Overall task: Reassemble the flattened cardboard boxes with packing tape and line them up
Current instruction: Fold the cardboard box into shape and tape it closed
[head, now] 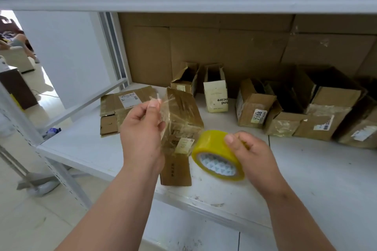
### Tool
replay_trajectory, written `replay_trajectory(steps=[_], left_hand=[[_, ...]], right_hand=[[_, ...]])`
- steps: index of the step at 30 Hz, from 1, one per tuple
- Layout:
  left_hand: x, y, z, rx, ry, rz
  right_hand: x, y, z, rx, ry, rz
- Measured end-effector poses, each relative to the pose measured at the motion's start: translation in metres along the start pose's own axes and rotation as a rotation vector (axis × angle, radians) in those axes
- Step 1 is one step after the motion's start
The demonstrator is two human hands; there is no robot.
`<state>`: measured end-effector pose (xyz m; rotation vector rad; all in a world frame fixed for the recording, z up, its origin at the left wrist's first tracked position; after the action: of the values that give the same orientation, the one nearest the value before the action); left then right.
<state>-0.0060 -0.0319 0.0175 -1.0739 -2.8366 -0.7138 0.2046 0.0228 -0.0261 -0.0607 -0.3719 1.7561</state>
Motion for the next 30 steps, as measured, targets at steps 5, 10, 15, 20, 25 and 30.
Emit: replay_trajectory(steps=[5,10,15,20,25,30], left_hand=[[0.008,0.009,0.013,0.100,0.016,0.053],[0.020,0.027,0.032,0.324,0.107,0.242],[0.038,0.021,0.056,0.300,0.025,0.261],[0.053,0.021,0.054,0.464,0.065,0.242],[0.056,0.007,0.049,0.444,0.047,0.180],[0.061,-0.019,0.045,0.445,-0.069,0.095]], right_hand=[[0.038,-0.013,0.001,-0.258,0.060,-0.041],[0.075,-0.012,-0.010,-0.513,0.156,-0.014],[0.085,0.003,-0.018,-0.520,0.132,0.048],[0.104,0.003,-0.013,-0.399,0.146,0.127],[0.120,0.009,0.004,-0.308,0.092,0.204],[0.127,0.031,0.019,-0.201,0.028,0.243]])
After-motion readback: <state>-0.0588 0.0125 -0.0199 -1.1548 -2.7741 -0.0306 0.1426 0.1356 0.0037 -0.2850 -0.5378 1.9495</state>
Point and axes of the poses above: each hand's wrist, its own x-axis towards the middle knuckle, its own y-axis out of the palm, z = x × y, the point moved 4 cm from there along x, towards the middle knuckle, and after that the axes turned 5 degrees about y, right-handed, at the moved point
